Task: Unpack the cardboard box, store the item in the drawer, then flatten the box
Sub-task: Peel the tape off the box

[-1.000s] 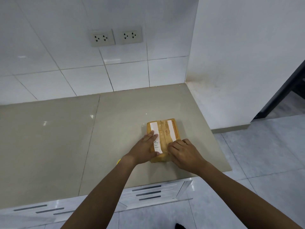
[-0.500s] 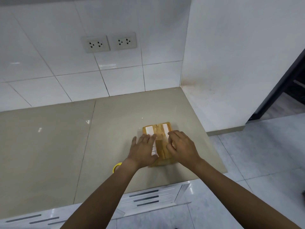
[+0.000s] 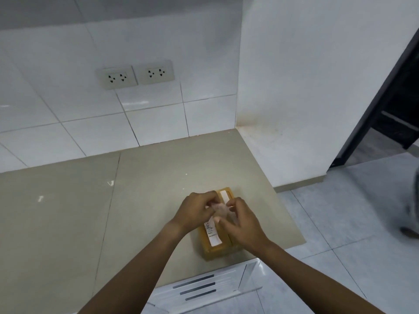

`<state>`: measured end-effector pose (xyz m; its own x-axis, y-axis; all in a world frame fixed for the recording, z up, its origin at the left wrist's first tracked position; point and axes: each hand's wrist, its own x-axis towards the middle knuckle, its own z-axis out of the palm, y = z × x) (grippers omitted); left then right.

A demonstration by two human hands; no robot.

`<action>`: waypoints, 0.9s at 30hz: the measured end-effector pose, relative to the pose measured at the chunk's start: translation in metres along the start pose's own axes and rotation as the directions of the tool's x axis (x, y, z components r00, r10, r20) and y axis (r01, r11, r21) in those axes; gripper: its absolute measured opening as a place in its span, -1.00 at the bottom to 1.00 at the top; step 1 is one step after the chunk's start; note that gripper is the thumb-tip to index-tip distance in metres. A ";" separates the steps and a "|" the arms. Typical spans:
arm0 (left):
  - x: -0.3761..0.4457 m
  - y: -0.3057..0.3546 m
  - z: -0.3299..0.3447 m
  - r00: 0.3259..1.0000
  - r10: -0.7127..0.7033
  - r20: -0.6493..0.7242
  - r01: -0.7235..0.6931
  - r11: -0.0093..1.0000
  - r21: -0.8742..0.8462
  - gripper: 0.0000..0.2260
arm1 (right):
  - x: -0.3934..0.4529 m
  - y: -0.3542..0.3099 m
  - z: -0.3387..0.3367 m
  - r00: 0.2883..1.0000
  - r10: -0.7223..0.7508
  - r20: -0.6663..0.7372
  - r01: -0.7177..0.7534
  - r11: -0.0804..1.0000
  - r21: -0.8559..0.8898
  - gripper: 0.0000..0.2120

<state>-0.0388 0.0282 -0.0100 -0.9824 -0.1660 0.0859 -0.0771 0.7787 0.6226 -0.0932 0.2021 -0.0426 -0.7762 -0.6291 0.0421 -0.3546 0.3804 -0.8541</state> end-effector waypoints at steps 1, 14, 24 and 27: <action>0.001 0.001 -0.001 1.000 -0.010 -0.011 0.010 1.000 0.000 -0.95 | -0.002 0.000 0.002 1.000 0.008 0.010 -0.008 1.000 -0.005 -0.50; 0.007 0.011 -0.011 0.903 -0.419 -0.095 0.301 0.775 -0.556 -0.89 | -0.001 -0.009 0.040 0.998 0.047 0.036 -0.021 0.854 -0.521 -0.04; 0.051 0.004 -0.087 0.778 -0.594 -0.203 0.308 0.643 -0.701 -0.91 | -0.001 -0.010 0.033 0.979 0.011 0.205 0.145 0.670 -0.728 -0.32; 0.063 -0.004 -0.107 0.738 -0.643 -0.204 0.259 0.550 -0.794 -0.93 | -0.002 -0.012 0.032 0.976 0.016 0.217 0.159 0.631 -0.759 -0.34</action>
<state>-0.0827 -0.0500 0.0763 -0.6403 -0.7472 -0.1781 -0.1621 -0.0953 0.9822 -0.0707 0.1775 -0.0492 -0.6500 -0.7552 -0.0852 -0.7428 0.6550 -0.1388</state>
